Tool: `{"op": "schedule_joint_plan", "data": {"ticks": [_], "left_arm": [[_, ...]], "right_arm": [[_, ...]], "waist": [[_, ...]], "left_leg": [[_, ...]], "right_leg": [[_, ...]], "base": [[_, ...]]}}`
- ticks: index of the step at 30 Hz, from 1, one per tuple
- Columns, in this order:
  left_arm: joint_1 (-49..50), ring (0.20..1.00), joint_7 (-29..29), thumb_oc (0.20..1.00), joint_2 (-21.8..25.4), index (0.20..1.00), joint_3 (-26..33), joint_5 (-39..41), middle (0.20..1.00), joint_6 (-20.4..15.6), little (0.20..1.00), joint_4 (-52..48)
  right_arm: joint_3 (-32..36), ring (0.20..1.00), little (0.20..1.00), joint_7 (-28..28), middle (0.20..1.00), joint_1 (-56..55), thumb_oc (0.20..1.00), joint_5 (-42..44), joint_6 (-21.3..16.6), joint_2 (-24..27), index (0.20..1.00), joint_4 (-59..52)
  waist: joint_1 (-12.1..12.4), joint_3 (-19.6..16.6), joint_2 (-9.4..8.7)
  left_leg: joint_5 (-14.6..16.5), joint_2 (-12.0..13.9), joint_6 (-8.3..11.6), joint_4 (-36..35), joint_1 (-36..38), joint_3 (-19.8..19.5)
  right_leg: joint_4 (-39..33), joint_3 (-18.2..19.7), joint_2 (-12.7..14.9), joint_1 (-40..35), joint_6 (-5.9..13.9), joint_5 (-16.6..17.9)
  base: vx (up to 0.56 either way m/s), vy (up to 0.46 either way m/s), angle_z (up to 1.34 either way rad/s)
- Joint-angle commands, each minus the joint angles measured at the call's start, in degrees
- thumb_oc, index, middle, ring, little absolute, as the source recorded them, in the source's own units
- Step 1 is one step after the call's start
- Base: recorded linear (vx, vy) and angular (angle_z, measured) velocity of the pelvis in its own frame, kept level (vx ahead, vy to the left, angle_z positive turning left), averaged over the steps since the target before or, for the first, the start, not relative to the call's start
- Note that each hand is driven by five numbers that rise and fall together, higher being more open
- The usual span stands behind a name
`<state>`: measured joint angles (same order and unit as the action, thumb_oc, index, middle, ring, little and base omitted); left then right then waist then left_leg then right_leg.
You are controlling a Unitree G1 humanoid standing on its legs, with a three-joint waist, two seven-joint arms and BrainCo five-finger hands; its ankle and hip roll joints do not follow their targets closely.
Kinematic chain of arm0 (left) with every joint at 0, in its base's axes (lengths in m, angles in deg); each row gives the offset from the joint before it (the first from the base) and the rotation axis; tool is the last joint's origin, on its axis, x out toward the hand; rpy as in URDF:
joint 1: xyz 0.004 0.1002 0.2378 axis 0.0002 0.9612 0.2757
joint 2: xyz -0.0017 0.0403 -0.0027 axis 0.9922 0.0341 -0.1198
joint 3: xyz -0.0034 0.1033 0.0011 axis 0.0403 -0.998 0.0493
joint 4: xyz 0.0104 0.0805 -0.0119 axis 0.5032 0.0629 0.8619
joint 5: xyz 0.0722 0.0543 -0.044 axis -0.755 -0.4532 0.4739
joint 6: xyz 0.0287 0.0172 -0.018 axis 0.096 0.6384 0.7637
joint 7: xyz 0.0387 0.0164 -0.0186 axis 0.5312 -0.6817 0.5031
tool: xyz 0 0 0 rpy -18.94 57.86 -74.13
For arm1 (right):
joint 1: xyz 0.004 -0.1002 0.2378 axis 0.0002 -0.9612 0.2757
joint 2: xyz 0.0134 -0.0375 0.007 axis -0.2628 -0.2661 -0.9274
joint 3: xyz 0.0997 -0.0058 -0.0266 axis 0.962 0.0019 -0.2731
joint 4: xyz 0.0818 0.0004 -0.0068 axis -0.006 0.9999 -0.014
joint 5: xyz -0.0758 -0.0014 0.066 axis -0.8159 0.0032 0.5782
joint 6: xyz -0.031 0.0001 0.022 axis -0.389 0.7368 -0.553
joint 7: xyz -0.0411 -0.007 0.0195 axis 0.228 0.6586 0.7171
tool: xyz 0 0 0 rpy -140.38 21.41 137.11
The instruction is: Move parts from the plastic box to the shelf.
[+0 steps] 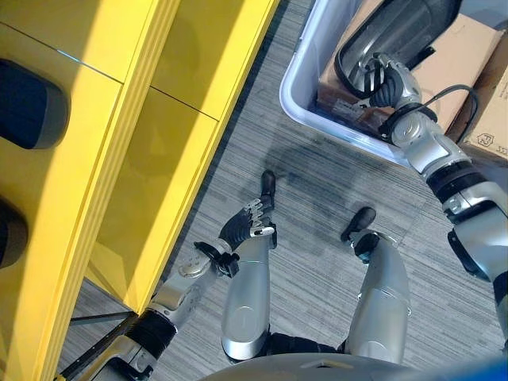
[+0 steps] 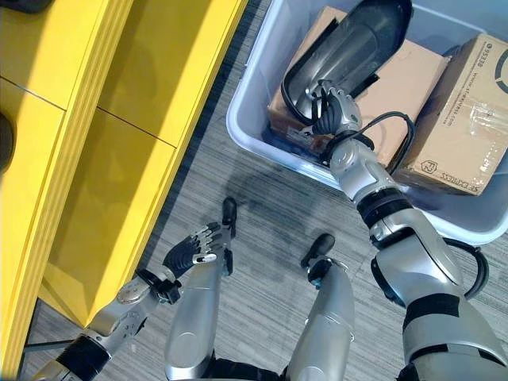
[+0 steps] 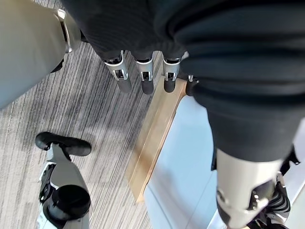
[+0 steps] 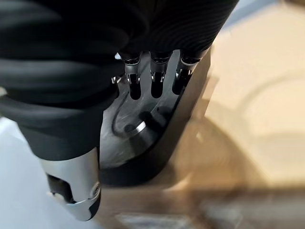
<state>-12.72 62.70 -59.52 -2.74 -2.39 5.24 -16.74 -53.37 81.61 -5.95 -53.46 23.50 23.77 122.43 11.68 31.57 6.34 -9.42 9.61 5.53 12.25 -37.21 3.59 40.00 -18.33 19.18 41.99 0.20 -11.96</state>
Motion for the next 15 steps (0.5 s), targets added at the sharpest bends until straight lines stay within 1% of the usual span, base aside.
{"op": "schedule_joint_plan", "data": {"ticks": [1, 3, 4, 5, 6, 7, 8, 9, 10, 12, 13, 15], "left_arm": [[2.06, 1.0, -0.82, 1.0, 0.87, 1.0, -0.55, 0.16, 1.0, -1.18, 1.0, -4.26], [2.61, 1.0, -1.36, 1.0, 1.18, 1.0, -0.12, 0.21, 1.0, -0.87, 1.0, -4.47], [2.77, 1.0, -1.69, 1.0, 1.24, 1.0, 0.11, 0.0, 1.0, -0.73, 1.0, -4.5], [3.53, 1.0, -1.88, 1.0, 1.99, 1.0, 0.34, -0.19, 1.0, -0.62, 1.0, -5.17], [3.87, 1.0, -2.26, 1.0, 2.14, 1.0, 0.62, -0.24, 1.0, -0.57, 1.0, -5.41], [4.28, 1.0, -2.63, 1.0, 2.43, 1.0, 0.7, -0.77, 1.0, -0.55, 1.0, -5.77], [4.86, 1.0, -3.38, 1.0, 2.58, 1.0, 0.88, -0.81, 1.0, -0.51, 1.0, -6.0], [5.24, 1.0, -4.05, 1.0, 2.62, 1.0, 1.15, -1.3, 1.0, -0.29, 1.0, -6.38], [5.65, 1.0, -4.29, 1.0, 2.64, 1.0, 1.29, -1.89, 1.0, -0.08, 1.0, -6.67], [6.36, 1.0, -4.67, 1.0, 2.77, 1.0, 1.34, -1.99, 1.0, 0.03, 1.0, -7.22], [6.92, 1.0, -5.1, 1.0, 2.52, 1.0, 1.74, -2.63, 1.0, 0.41, 1.0, -7.45], [7.11, 1.0, -5.24, 1.0, 2.26, 1.0, 1.84, -3.08, 1.0, 0.84, 1.0, -7.63]], "right_arm": [[-3.61, 1.0, 1.0, -5.53, 1.0, 3.78, 1.0, -7.54, 3.23, 3.48, 1.0, 0.5], [-7.01, 1.0, 1.0, -11.19, 1.0, 5.41, 1.0, -12.36, 7.01, 4.45, 1.0, 2.61], [-8.87, 1.0, 1.0, -12.95, 1.0, 6.16, 1.0, -14.54, 7.49, 4.79, 1.0, 3.73], [-14.35, 1.0, 1.0, -19.53, 1.0, 8.53, 1.0, -19.63, 11.89, 5.44, 1.0, 6.73], [-15.65, 1.0, 1.0, -18.99, 1.0, 8.73, 1.0, -17.81, 12.55, 6.05, 1.0, 7.33], [-16.38, 1.0, 1.0, -17.95, 1.0, 9.76, 1.0, -15.91, 14.9, 5.89, 1.0, 8.94], [-16.76, 1.0, 1.0, -19.44, 1.0, 10.44, 1.0, -18.39, 17.82, 5.54, 1.0, 10.27], [-17.11, 1.0, 1.0, -19.6, 1.0, 10.59, 1.0, -19.0, 17.54, 5.74, 1.0, 11.39], [-17.25, 1.0, 1.0, -18.53, 1.0, 10.79, 1.0, -18.25, 17.18, 5.89, 1.0, 12.39], [-17.28, 1.0, 1.0, -21.23, 1.0, 11.32, 1.0, -20.23, 19.0, 5.71, 1.0, 13.27], [-17.51, 1.0, 1.0, -21.85, 1.0, 10.54, 1.0, -19.27, 18.73, 5.81, 1.0, 14.04], [-17.33, 1.0, 1.0, -21.49, 1.0, 10.12, 1.0, -20.07, 19.0, 5.47, 1.0, 14.05]], "waist": [[1.52, -1.78, 1.93], [1.91, -1.78, 1.87], [2.08, -1.78, 1.81], [2.79, -1.78, 1.66], [2.93, -1.78, 1.57], [3.27, -1.78, 1.49], [3.61, -1.78, 1.56], [3.81, -1.78, 1.53], [3.97, -1.78, 1.5], [4.24, -1.78, 1.47], [4.16, -1.78, 1.18], [4.05, -1.78, 1.12]], "left_leg": [[8.5, -2.53, -2.87, 4.61, -3.04, 0.54], [8.37, -2.42, -2.82, 4.6, -3.37, 0.5], [8.23, -2.37, -2.78, 4.51, -3.41, 0.54], [7.93, -2.28, -2.77, 4.25, -3.58, 0.41], [7.82, -2.25, -2.78, 4.09, -3.63, 0.39], [7.67, -2.26, -2.77, 3.84, -3.56, 0.3], [7.69, -2.25, -2.78, 3.81, -3.39, 0.2], [7.71, -2.32, -2.82, 3.75, -3.25, 0.1], [7.65, -2.35, -2.82, 3.55, -2.91, 0.13], [7.77, -2.3, -2.83, 3.38, -2.13, 0.26], [7.71, -2.14, -2.76, 2.84, -1.04, 0.67], [7.74, -2.02, -2.78, 2.48, 0.02, 0.95]], "right_leg": [[-1.93, 1.01, -4.14, -2.08, 0.68, -1.16], [-1.8, 0.76, -4.05, -1.96, 0.67, -1.17], [-1.73, 0.57, -4.02, -1.95, 0.67, -1.16], [-1.74, 0.04, -3.98, -2.16, 0.64, -1.13], [-1.74, -0.12, -4.02, -2.19, 0.67, -1.13], [-1.81, -0.24, -4.17, -2.37, 0.51, -1.15], [-1.92, -0.41, -4.15, -2.71, 0.46, -1.15], [-1.96, -0.62, -4.1, -2.94, 0.53, -1.13], [-2.25, -0.82, -4.16, -3.33, 0.54, -0.99], [-2.89, -1.07, -4.03, -4.25, 0.69, -0.73], [-3.91, -1.28, -4.17, -5.38, 0.8, -0.42], [-4.61, -1.19, -4.19, -6.29, 0.9, -0.17]], "base": [[0.0, 0.0, 0.0], [0.0, -0.006, 0.02], [-0.01, -0.034, 0.07], [-0.01, -0.046, 0.06], [-0.01, -0.051, 0.07], [-0.01, -0.026, 0.04], [-0.01, -0.027, 0.04], [-0.01, -0.03, 0.04], [-0.01, -0.034, 0.05], [-0.02, -0.025, 0.07], [-0.02, -0.019, 0.05], [0.0, 0.004, -0.02]]}}
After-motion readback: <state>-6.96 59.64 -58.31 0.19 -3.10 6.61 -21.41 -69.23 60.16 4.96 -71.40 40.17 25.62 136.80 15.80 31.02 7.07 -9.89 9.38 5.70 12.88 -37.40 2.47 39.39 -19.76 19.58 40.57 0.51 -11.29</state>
